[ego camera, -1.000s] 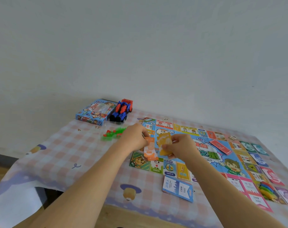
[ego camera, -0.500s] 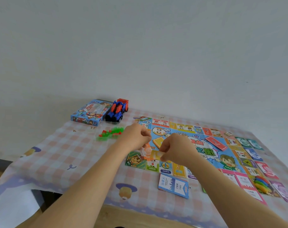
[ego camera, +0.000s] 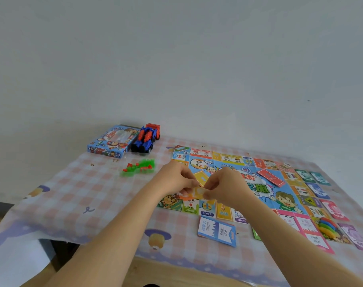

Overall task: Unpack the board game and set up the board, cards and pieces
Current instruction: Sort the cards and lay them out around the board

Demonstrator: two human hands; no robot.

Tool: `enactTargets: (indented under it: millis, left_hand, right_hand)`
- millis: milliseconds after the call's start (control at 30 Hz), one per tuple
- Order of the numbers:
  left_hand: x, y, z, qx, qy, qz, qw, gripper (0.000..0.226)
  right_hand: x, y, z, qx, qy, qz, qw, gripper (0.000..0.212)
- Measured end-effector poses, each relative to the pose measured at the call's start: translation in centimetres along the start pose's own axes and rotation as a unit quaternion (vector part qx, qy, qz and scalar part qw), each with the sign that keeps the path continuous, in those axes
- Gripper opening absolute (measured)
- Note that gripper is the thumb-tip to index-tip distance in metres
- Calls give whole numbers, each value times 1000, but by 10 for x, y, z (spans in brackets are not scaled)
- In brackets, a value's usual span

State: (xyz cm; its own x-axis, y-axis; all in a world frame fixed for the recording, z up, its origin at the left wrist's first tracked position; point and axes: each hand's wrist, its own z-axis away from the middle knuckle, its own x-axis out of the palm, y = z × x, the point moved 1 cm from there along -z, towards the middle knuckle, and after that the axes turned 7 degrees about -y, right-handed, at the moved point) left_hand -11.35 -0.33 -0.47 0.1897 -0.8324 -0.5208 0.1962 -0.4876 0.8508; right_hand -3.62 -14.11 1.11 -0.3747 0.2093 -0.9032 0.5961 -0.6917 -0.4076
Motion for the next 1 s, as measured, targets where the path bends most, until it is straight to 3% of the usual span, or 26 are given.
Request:
enactTargets:
  millis: [133, 500, 633, 800, 1000]
  left_hand:
    - [3, 0, -2, -8, 7, 10, 1000, 11]
    - [5, 4, -5, 12, 47, 37, 998, 20]
    - [12, 19, -12, 43, 85, 32, 995, 14]
    - [36, 39, -27, 96, 117, 51, 987, 6]
    - [84, 79, -52, 136, 104, 19, 985, 7]
  right_hand:
    - [1, 2, 3, -8, -10, -49, 999, 7]
    - [-7, 5, 11, -15, 62, -136, 989, 8]
    - [-22, 18, 20, -1, 126, -227, 966, 13]
    - [-38, 47, 32, 42, 152, -349, 924, 3]
    - [-59, 98, 53, 40, 247, -261, 932, 9]
